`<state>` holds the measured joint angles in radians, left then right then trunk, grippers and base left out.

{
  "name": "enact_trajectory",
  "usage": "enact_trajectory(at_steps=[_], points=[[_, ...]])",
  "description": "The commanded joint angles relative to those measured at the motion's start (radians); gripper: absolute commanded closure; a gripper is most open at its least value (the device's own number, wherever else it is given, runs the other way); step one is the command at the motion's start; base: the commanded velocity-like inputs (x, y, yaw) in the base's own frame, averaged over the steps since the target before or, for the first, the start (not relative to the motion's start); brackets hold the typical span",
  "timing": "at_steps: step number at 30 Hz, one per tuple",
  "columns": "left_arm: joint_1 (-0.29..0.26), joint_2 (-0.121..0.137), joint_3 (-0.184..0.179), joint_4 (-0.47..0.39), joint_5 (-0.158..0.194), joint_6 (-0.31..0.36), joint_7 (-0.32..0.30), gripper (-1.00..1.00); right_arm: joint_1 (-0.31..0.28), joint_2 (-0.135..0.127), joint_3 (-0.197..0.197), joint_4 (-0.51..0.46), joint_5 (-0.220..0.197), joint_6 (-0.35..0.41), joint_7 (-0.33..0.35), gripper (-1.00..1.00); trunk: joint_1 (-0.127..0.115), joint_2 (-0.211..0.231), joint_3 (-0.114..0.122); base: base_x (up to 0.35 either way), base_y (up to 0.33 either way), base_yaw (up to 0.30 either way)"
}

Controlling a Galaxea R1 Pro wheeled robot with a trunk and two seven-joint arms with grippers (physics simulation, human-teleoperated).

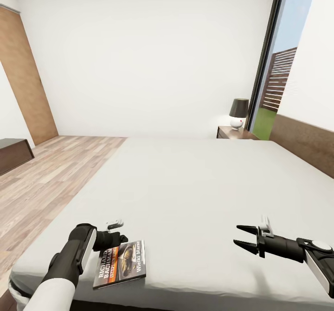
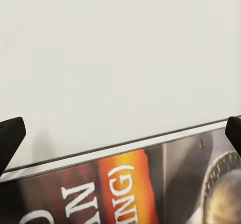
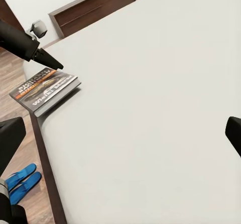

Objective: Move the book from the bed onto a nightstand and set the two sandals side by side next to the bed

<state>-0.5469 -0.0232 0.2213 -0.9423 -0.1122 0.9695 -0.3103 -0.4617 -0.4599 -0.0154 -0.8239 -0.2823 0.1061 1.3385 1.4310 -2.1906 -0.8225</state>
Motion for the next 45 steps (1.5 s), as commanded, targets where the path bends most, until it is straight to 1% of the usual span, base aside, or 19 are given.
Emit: enact_trajectory(at_steps=[1, 45], points=[[-0.001, -0.001, 0.004, -0.001, -0.010, 0.003, -0.010, -1.00, 0.000, 0.000, 0.000, 0.000, -0.005, 0.011, 0.003, -1.00, 0.000, 0.000, -0.001, -0.011, 0.000, 0.000], [-0.001, -0.001, 0.004, -0.001, -0.010, 0.003, -0.010, -1.00, 0.000, 0.000, 0.000, 0.000, -0.005, 0.005, 0.002, -1.00, 0.000, 0.000, -0.001, -0.014, 0.000, 0.000]])
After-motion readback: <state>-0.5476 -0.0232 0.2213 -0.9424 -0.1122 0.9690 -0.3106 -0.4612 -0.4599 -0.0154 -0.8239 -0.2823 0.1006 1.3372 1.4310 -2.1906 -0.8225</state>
